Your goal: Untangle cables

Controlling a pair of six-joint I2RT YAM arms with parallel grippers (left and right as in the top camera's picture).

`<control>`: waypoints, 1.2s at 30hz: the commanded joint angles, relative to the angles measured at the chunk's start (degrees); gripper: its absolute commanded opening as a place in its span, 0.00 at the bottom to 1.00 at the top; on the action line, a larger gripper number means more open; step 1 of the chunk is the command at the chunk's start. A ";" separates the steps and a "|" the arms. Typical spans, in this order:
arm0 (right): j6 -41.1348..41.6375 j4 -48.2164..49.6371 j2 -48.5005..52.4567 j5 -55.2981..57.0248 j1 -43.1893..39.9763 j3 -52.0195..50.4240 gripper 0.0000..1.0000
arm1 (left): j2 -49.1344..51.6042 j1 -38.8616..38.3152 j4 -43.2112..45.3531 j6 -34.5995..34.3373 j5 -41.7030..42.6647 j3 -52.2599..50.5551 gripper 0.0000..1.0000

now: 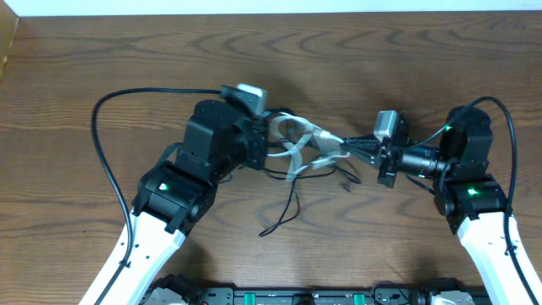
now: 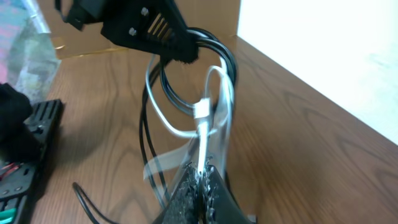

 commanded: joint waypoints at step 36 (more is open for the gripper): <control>6.54 2.91 -0.13 -3.34 -1.92 0.44 0.50 | -0.09 0.09 17.73 5.09 44.96 1.31 0.08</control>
